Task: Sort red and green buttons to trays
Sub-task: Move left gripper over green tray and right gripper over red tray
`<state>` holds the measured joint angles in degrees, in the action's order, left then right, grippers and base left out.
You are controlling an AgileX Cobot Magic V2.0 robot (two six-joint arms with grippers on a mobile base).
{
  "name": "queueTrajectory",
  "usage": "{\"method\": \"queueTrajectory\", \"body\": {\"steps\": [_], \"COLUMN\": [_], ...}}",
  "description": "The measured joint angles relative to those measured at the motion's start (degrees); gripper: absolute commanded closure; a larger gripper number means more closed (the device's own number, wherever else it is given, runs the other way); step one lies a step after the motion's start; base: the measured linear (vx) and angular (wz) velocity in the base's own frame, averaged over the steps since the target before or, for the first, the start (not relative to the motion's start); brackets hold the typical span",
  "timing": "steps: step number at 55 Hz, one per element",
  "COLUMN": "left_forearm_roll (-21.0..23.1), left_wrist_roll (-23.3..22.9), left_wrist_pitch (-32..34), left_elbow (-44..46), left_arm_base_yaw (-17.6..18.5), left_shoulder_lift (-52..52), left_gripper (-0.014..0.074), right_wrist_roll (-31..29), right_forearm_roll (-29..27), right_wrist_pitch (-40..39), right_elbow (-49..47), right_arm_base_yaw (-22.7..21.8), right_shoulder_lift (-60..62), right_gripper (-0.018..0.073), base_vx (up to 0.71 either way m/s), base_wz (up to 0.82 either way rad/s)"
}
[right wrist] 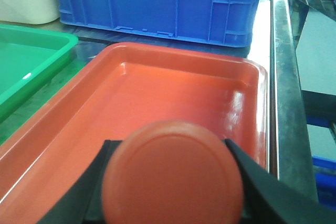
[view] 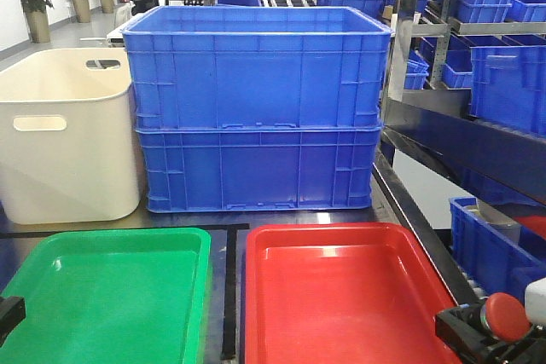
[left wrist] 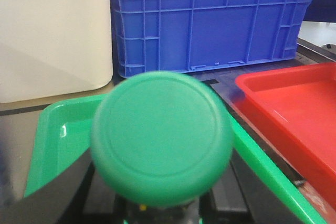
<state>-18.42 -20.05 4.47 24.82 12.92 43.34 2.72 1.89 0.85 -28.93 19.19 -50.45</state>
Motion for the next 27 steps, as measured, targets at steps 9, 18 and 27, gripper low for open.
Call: {"method": "queueTrajectory", "body": {"steps": [9,18,27], "left_forearm_roll": [0.0,0.0,0.0], "left_wrist_roll": [0.0,0.0,0.0], "left_wrist_pitch": [0.0,0.0,0.0], "left_elbow": [0.0,0.0,0.0], "left_arm_base_yaw": [0.0,0.0,0.0], "left_shoulder_lift": [0.0,0.0,0.0], "left_gripper": [0.0599,0.0599,0.0599], "right_wrist_roll": [0.0,0.0,0.0], "right_forearm_roll": [0.0,0.0,0.0], "right_wrist_pitch": [0.0,0.0,0.0], "right_elbow": [0.0,0.0,0.0], "right_arm_base_yaw": [0.0,0.0,0.0], "right_shoulder_lift": [0.0,0.0,0.0], "right_gripper": [0.0568,0.0568,0.0568], "base_vx": [0.1,0.09,0.07], "base_wz": [0.01,0.04,0.04]}}
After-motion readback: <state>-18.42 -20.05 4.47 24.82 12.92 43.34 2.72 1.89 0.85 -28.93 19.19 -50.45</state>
